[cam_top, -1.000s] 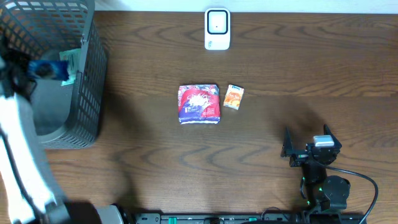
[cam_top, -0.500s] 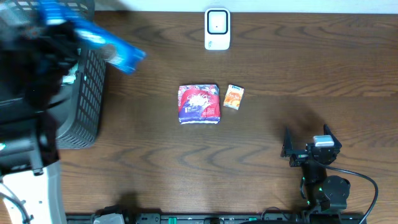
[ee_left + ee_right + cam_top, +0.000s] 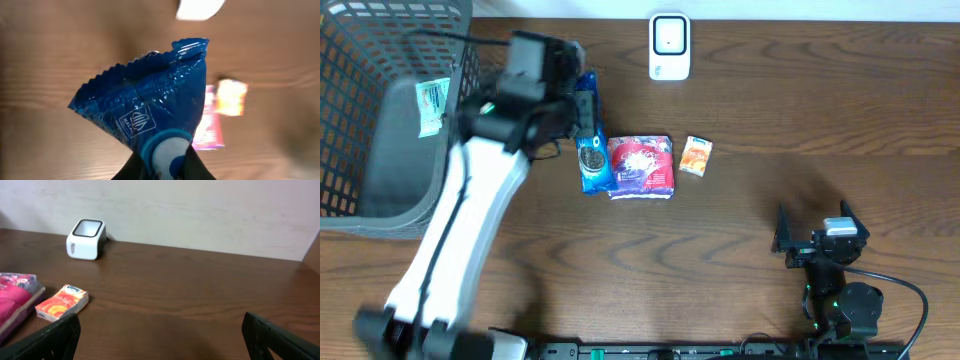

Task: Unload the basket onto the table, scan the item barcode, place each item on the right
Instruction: 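Lift the Oreo pack out and place it left of the pink pack, then reach the left gripper into the basket toward the green wipes pack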

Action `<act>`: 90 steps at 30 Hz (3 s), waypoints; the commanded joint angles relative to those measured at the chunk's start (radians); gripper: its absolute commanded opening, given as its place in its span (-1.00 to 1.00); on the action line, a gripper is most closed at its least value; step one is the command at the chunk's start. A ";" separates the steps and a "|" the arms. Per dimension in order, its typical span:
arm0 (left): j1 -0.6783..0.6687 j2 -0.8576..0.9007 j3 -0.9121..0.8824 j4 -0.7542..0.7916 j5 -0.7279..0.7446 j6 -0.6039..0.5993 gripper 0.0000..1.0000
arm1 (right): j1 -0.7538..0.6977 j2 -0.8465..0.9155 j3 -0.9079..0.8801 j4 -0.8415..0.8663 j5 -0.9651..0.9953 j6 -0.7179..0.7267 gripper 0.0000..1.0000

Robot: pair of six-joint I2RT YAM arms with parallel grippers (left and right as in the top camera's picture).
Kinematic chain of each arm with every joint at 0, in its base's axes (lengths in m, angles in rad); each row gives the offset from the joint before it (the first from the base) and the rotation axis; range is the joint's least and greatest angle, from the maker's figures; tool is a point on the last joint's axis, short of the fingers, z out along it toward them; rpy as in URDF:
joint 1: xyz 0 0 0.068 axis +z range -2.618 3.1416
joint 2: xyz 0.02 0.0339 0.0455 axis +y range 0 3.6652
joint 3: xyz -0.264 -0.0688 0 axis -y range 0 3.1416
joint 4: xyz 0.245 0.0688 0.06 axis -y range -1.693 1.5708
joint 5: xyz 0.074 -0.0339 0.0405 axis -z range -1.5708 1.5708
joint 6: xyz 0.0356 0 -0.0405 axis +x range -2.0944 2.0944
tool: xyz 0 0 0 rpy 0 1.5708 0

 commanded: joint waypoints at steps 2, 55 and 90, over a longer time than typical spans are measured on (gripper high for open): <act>-0.009 0.131 0.009 -0.003 -0.101 0.064 -0.85 | 0.006 0.000 -0.001 -0.004 -0.005 -0.010 0.98; 0.660 0.121 0.151 0.284 -0.268 -0.312 0.47 | 0.006 0.000 -0.001 -0.004 -0.005 -0.010 0.98; 0.659 0.636 0.151 0.411 -0.126 0.195 0.33 | 0.006 0.000 -0.001 -0.004 -0.005 -0.010 0.98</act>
